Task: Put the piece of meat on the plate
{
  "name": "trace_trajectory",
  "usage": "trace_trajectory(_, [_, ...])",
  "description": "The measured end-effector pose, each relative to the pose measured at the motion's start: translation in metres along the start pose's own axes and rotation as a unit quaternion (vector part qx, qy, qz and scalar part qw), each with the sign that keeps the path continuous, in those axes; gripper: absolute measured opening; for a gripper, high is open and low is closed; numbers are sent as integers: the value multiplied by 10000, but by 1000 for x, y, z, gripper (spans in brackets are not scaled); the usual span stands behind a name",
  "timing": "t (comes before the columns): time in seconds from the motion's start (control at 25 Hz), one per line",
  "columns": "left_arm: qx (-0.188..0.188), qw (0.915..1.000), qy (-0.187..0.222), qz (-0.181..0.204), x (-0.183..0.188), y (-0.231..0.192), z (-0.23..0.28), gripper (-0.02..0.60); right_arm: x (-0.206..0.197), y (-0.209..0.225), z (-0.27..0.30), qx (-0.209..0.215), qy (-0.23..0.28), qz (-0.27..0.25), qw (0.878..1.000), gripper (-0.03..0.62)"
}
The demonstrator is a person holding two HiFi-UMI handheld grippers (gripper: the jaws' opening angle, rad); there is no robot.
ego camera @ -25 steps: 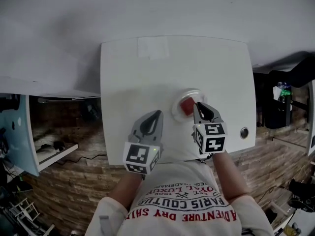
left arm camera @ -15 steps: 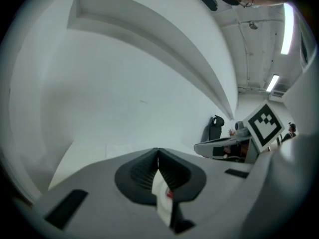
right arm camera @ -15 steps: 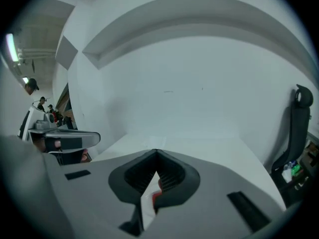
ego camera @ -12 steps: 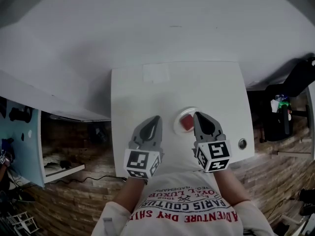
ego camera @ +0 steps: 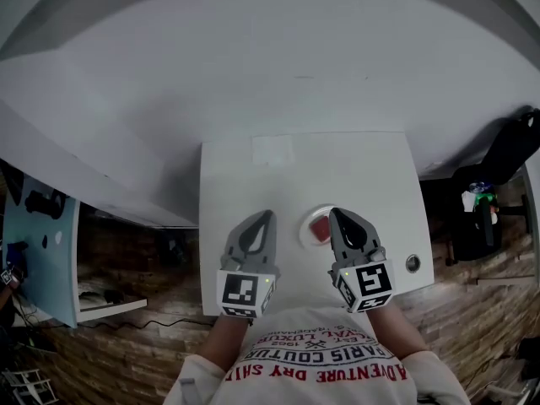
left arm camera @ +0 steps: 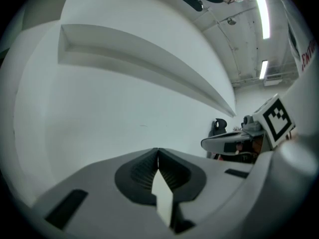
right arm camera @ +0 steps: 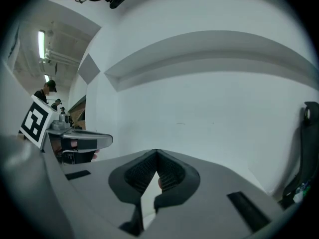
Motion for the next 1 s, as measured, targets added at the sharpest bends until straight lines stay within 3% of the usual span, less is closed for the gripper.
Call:
trace_trajectory(0.48, [53,10000,51,-18,1,5,-4,8,-5,-14,-2,202,-120,-250,9994,12])
trace_trajectory(1.0, [-32,10000,65,-12,2,13,4,8,-7,-7,-3,136,-143,-273,9994,12])
Point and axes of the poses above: the fingertips, and each gripper's own axes: z forward along the fingers, y to its right, x out of its top, the point moved 1 cm from there along -z, backward along the fingers, and after that the axes turned 12 degrees about z, right-handed, at the moved point
